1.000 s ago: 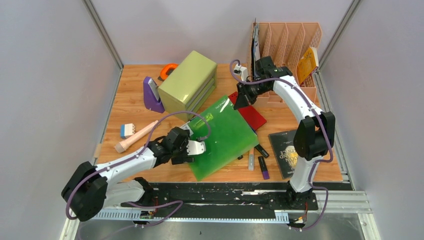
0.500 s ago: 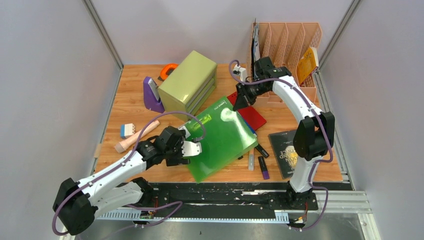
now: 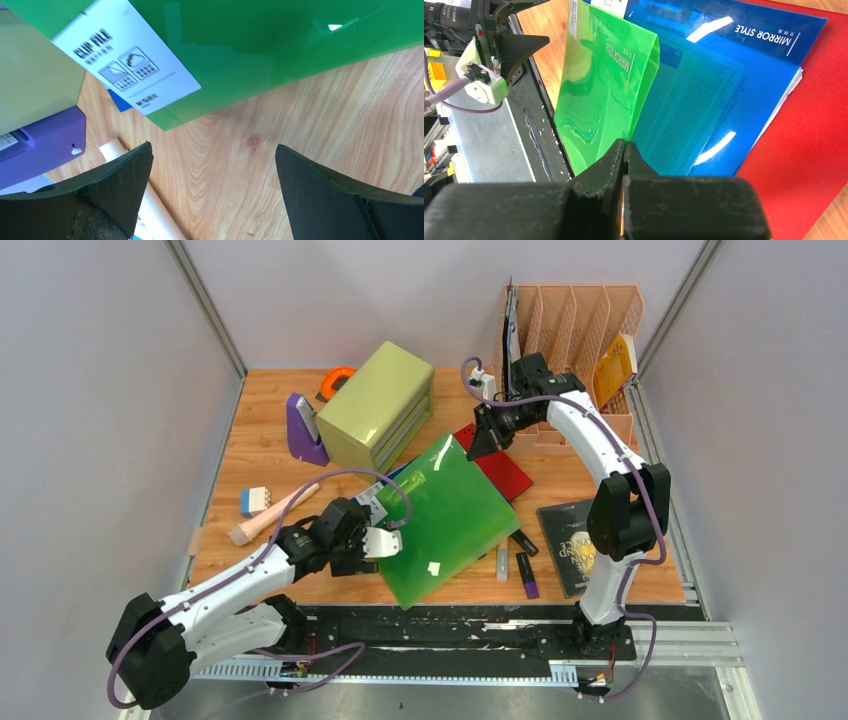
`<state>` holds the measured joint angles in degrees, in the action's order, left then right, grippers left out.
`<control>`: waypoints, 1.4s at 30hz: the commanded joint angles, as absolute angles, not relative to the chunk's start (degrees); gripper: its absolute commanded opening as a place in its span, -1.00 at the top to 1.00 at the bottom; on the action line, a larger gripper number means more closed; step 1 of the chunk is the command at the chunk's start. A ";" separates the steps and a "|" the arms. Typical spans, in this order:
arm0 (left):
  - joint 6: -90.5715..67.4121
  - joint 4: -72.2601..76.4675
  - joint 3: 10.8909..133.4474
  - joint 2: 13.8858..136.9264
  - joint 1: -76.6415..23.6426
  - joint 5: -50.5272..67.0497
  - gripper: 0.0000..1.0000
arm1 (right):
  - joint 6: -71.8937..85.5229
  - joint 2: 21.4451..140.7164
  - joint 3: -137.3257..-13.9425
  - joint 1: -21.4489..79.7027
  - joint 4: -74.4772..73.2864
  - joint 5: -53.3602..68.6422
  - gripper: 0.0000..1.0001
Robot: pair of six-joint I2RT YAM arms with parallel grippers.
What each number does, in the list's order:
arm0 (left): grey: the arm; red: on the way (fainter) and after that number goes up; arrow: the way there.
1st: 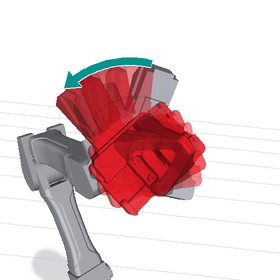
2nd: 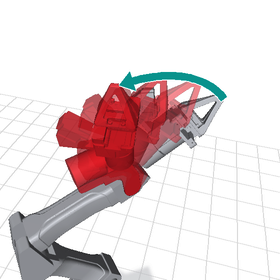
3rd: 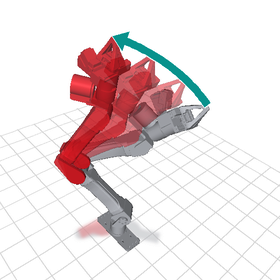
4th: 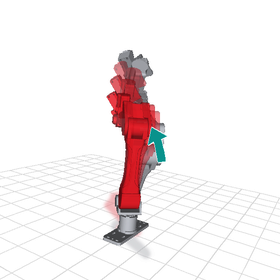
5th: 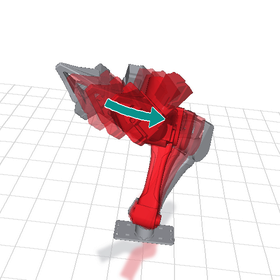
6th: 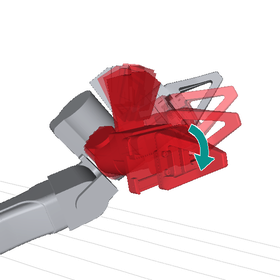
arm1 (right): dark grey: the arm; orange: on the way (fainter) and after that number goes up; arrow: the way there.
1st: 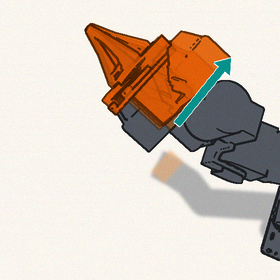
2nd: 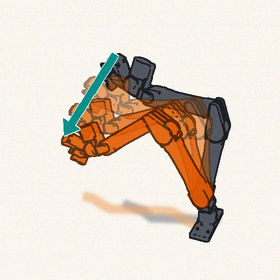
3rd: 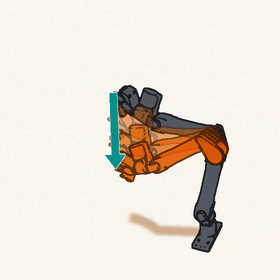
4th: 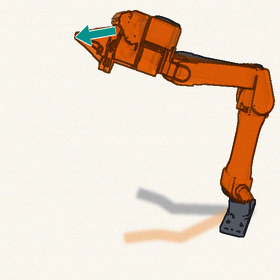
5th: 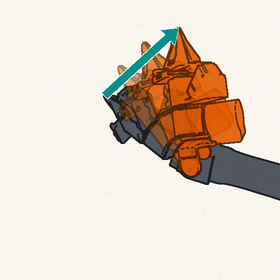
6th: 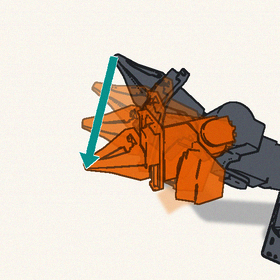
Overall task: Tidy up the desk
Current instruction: Pick up the folder from the center of the board.
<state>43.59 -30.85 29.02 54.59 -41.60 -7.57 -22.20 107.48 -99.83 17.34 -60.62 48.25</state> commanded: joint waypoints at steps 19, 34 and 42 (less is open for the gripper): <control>26.94 -33.53 63.89 65.89 -34.98 23.83 -1.00 | -22.71 98.42 -97.84 19.00 -58.41 52.50 1.00; 24.49 -33.45 76.89 82.74 -26.46 44.53 -1.00 | -22.85 94.92 -96.54 21.12 -58.05 53.55 1.00; 22.98 -35.83 83.95 90.93 -26.45 52.77 -1.00 | -22.83 94.48 -97.00 22.62 -57.95 53.35 1.00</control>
